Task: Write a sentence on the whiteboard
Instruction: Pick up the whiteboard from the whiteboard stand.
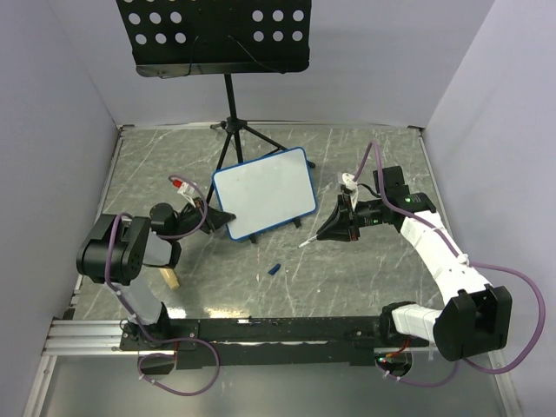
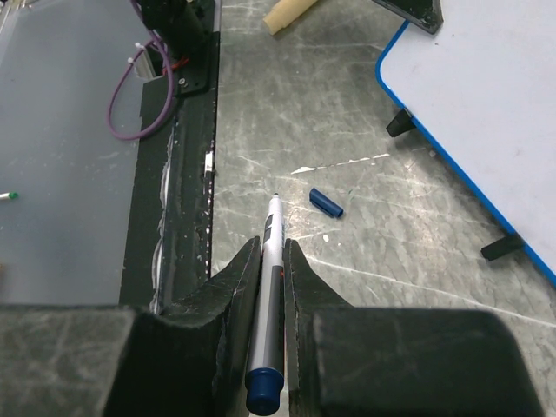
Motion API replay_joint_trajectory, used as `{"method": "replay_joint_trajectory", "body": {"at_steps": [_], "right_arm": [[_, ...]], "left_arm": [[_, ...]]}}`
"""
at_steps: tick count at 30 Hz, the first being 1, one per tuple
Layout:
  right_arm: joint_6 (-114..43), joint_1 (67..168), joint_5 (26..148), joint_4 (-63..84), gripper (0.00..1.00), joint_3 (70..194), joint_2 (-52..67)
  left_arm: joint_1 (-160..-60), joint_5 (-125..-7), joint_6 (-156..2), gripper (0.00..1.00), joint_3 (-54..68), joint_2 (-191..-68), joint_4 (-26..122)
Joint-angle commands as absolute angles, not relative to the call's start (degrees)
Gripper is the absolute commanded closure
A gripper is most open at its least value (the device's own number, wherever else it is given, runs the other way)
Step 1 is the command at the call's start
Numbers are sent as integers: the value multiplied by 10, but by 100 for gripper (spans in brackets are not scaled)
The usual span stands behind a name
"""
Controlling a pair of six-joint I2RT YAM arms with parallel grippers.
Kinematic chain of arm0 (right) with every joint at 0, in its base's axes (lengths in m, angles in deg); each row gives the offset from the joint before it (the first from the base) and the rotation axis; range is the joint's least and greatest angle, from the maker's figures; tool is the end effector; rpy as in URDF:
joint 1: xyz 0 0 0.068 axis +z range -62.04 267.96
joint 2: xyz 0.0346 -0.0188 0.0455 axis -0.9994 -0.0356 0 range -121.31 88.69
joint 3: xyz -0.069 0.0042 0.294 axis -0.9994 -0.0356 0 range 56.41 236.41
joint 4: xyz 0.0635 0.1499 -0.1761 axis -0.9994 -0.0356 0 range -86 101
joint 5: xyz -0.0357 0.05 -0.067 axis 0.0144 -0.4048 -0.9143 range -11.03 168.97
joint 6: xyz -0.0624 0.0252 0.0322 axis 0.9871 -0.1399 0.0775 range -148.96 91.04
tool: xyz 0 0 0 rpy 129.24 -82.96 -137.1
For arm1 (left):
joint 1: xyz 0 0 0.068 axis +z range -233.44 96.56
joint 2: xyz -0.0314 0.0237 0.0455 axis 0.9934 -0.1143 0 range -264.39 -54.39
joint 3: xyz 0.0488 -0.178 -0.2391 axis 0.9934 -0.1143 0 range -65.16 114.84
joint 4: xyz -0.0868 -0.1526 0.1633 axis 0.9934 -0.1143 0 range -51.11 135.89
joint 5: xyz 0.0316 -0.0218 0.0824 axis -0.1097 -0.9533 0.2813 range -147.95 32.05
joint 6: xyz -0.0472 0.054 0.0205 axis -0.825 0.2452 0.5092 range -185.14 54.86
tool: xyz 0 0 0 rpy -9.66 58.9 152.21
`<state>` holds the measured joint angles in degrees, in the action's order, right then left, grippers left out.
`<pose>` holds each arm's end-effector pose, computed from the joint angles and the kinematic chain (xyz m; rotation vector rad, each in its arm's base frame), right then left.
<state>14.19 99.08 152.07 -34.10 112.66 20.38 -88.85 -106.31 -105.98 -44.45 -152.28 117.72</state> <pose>0.1756 0.0956 0.3217 -1.2825 1.5580 1.2447 0.2774 -0.0733 0.1911 0.1425 1.7993 -1.2873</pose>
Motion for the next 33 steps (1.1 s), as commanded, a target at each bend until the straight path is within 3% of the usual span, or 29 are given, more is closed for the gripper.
{"method": "replay_joint_trajectory", "body": {"at_steps": [1,3,15,20,27,33], "right_arm": [[163,995,1538,-338,100,1148,210],[163,995,1538,-338,100,1148,210],[164,995,1536,-340,100,1149,208],[161,994,1533,-337,100,1147,207],[164,995,1533,-342,100,1149,197],[165,995,1532,-343,100,1149,195]], "left_arm": [[-890,-1080,-1067,96,-440,-1547,1271],[-890,-1080,-1081,98,-440,-1561,1305],[-891,-1083,-1093,59,-420,-1614,1367],[-897,-1087,-1142,59,-418,-1665,1462],[-911,-1074,-1163,69,-412,-1684,1524],[-911,-1059,-1159,62,-406,-1667,1525]]}}
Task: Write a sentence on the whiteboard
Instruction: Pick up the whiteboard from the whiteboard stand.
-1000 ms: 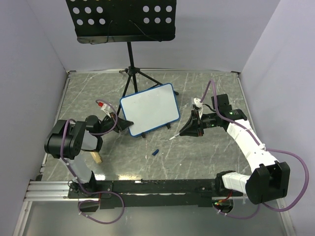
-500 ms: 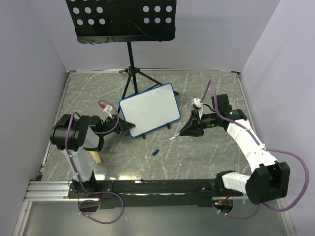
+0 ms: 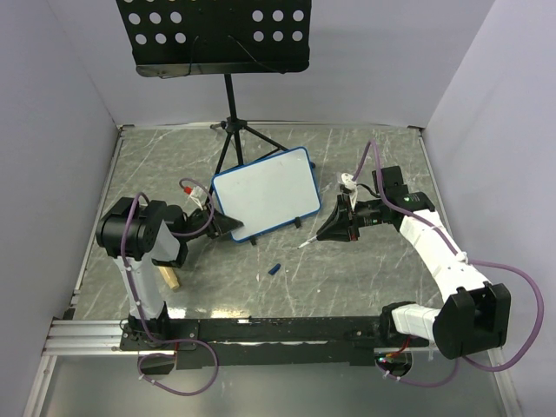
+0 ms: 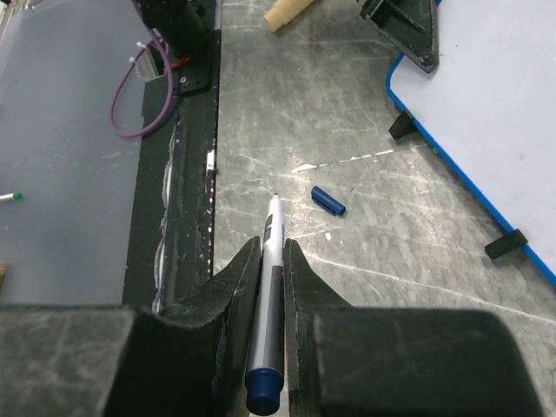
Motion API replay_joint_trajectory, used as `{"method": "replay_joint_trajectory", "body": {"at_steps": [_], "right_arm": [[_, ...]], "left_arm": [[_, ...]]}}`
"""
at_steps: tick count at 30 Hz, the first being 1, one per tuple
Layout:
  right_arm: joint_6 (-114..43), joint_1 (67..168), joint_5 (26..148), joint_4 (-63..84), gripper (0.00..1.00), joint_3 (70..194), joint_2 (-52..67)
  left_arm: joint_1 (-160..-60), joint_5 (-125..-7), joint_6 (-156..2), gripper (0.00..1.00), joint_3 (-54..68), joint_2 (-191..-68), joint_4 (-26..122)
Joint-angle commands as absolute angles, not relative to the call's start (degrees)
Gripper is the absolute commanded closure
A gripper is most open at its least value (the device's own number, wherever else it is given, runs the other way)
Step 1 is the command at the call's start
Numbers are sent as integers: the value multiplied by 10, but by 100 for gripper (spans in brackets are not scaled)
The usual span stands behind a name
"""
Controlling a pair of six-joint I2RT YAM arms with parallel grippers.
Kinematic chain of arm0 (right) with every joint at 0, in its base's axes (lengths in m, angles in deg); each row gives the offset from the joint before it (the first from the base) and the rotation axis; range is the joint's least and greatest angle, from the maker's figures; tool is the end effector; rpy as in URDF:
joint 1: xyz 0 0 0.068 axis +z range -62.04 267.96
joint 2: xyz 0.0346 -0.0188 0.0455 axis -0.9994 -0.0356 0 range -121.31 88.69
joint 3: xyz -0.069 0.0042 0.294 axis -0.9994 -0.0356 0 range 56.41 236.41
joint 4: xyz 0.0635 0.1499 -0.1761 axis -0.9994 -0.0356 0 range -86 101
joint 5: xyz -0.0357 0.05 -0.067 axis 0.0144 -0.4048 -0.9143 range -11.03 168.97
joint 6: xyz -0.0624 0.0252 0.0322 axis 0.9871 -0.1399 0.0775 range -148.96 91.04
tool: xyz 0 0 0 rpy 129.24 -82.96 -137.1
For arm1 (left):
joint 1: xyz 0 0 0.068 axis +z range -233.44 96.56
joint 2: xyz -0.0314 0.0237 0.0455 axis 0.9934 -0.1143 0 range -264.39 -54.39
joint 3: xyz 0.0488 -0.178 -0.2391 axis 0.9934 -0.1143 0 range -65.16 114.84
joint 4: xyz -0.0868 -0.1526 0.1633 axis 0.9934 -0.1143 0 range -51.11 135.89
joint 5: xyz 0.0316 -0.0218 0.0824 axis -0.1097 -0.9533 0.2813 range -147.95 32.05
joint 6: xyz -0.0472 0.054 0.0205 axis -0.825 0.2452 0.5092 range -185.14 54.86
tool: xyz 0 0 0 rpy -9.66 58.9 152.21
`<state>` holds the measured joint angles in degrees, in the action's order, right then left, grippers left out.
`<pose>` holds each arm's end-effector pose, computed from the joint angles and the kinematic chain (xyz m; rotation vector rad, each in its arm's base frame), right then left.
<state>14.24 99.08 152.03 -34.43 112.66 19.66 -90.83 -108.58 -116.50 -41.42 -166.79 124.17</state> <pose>0.1777 0.0960 0.3192 -1.2774 1.5734 1.2559 0.3002 -0.0878 0.1446 -0.0158 1.9397 -1.4815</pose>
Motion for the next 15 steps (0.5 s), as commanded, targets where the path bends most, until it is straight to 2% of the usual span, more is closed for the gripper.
{"method": "replay_joint_trajectory", "body": {"at_steps": [1,15], "right_arm": [[165,995,1531,-343,100,1150,195],[167,995,1531,-347,100,1153,189]], "left_arm": [[-911,-1058,-1159,62,-405,-1664,1524],[-911,-1058,-1173,53,-381,-1632,1524]]}}
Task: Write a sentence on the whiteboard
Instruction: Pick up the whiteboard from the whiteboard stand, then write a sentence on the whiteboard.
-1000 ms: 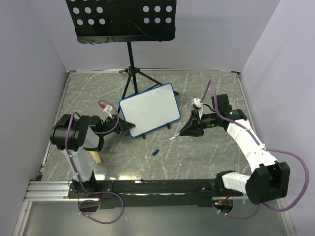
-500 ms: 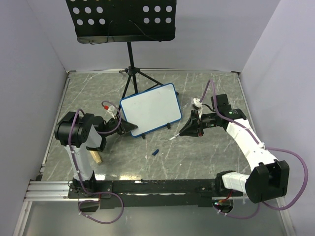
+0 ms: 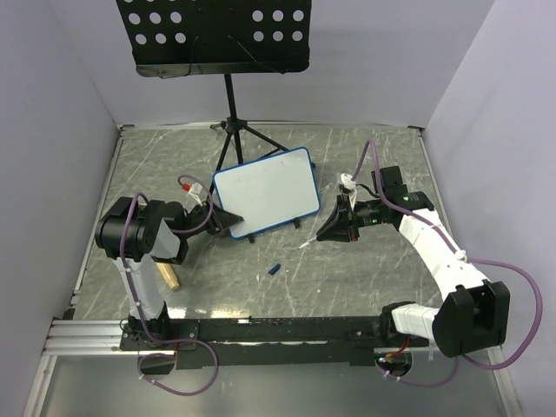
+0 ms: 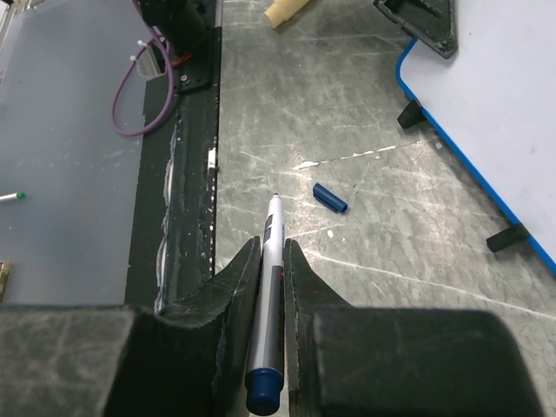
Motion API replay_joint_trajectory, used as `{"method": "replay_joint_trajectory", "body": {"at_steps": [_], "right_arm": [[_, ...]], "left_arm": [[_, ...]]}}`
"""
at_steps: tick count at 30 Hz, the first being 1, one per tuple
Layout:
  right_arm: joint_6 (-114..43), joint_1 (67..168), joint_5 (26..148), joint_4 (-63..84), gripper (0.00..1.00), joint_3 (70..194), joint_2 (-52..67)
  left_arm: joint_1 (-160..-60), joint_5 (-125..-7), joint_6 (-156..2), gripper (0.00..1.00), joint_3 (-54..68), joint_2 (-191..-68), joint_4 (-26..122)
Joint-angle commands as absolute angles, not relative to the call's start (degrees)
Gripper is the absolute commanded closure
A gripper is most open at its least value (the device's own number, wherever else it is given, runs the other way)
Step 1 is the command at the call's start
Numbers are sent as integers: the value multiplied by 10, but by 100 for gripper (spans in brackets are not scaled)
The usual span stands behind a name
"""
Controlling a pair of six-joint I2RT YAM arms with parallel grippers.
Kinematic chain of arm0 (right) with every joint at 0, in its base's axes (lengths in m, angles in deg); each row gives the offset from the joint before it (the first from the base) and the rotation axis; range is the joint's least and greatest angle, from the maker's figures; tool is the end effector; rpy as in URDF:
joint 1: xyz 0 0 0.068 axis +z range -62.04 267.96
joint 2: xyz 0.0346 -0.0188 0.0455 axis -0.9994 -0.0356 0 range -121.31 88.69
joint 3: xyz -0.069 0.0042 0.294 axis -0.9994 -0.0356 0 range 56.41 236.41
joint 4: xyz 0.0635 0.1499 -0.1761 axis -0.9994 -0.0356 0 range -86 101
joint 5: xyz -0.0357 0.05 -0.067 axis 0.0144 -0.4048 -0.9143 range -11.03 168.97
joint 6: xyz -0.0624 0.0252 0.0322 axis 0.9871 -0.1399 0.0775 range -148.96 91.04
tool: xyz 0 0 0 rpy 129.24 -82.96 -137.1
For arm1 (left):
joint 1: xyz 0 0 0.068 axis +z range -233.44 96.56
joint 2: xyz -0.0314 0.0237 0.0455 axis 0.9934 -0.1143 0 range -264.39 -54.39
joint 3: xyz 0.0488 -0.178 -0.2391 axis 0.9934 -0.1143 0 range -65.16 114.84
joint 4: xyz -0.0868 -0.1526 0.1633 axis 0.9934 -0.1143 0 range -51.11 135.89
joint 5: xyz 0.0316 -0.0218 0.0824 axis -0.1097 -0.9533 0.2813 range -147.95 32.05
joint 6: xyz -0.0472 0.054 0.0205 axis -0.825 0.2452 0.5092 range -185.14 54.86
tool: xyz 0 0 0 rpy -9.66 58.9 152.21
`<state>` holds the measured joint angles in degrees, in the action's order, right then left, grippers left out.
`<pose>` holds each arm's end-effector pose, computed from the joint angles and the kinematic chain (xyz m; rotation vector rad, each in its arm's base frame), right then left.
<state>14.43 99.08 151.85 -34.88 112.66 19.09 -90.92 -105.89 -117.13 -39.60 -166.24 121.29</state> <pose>0.1792 0.0962 0.3169 -1.2743 1.5883 1.2629 0.3087 -0.0875 0.1472 -0.0709 1.9428 -1.4520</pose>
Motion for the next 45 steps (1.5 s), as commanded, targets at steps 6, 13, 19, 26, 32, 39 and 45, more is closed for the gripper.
{"method": "replay_joint_trajectory", "body": {"at_steps": [6,13,19,26,32,39,45], "right_arm": [[170,995,1530,-351,100,1156,185],[170,995,1528,-352,100,1156,183],[171,995,1530,-355,100,1156,181],[173,996,1529,-357,100,1157,183],[174,994,1532,-359,100,1158,181],[174,995,1528,-359,100,1160,186],[161,995,1528,-349,100,1164,207]], "left_arm": [[-912,-1066,-1181,57,-372,-1624,1525],[-912,-1082,-1186,91,-367,-1635,1525],[-912,-1090,-1193,99,-362,-1604,1522],[-912,-1107,-1153,99,-334,-1550,1455],[-912,-1122,-1022,99,-339,-1485,1302],[-913,-1096,-1070,99,-304,-1503,1349],[-932,-1063,-1115,99,-284,-1478,1318]]}}
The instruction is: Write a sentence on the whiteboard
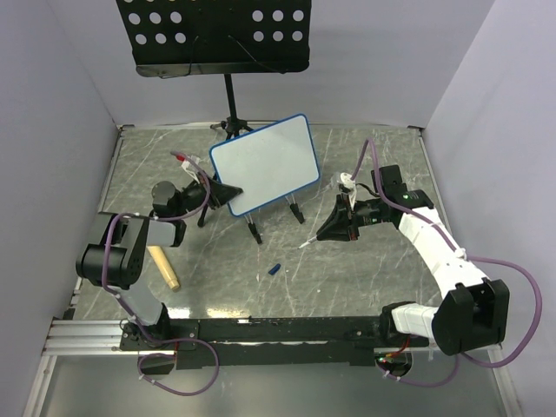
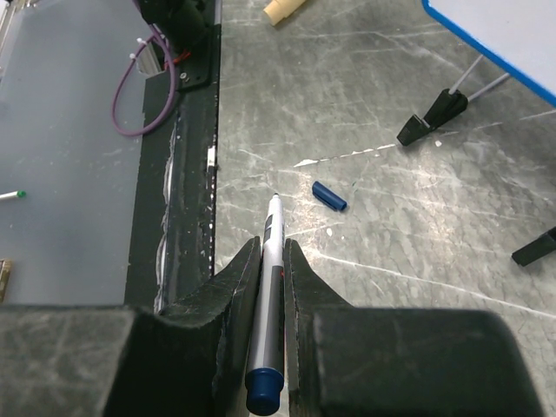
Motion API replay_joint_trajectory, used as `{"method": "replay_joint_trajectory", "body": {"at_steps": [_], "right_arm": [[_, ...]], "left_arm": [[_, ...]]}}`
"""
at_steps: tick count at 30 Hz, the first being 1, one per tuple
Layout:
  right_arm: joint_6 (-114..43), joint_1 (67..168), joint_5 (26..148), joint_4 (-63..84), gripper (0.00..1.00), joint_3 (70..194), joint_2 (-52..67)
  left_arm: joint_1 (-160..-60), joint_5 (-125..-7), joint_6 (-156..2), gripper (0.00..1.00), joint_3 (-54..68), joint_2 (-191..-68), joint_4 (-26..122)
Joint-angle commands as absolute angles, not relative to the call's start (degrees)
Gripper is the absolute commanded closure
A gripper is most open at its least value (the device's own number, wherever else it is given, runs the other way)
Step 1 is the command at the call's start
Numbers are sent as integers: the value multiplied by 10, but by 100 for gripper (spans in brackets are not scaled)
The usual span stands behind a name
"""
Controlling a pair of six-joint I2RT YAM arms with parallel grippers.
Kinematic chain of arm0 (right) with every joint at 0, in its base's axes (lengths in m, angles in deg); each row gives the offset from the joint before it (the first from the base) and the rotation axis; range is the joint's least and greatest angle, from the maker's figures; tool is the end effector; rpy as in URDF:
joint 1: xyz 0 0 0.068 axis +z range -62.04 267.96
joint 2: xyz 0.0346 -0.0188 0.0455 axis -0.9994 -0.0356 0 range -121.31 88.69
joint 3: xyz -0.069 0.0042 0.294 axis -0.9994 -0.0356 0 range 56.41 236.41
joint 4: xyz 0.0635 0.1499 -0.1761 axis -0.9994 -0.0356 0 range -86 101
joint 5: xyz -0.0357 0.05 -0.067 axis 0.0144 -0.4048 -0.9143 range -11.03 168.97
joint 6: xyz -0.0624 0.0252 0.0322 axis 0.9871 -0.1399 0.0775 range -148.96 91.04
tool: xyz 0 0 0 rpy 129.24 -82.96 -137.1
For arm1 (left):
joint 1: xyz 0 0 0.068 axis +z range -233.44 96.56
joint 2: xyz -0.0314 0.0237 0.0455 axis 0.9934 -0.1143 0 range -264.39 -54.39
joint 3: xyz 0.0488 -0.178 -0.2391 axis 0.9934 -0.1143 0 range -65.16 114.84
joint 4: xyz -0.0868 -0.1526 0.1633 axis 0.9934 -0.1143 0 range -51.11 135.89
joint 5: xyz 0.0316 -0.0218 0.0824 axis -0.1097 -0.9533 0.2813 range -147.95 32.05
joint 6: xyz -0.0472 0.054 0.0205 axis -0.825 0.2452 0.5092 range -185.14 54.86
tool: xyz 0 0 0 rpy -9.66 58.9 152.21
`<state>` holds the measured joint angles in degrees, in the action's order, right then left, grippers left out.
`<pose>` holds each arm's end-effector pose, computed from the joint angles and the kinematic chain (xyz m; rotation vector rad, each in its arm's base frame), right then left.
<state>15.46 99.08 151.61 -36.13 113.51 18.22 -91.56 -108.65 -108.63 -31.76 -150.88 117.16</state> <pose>0.1818 0.0967 0.3171 -1.2794 1.5956 1.2629 0.3095 -0.0932 0.2513 0.3117 1.6063 -1.3335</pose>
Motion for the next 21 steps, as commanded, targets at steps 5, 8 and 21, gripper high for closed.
{"method": "replay_joint_trajectory", "body": {"at_steps": [5,8,21], "right_arm": [[128,994,1514,-331,100,1190,216],[90,996,1481,-295,100,1199,239],[52,1002,1315,-339,100,1357,276]], "left_arm": [[-995,-994,-1107,99,-289,-1419,1213],[-1035,-944,-1112,99,-283,-1389,1139],[-1151,-787,-1172,99,-261,-1309,957]]}}
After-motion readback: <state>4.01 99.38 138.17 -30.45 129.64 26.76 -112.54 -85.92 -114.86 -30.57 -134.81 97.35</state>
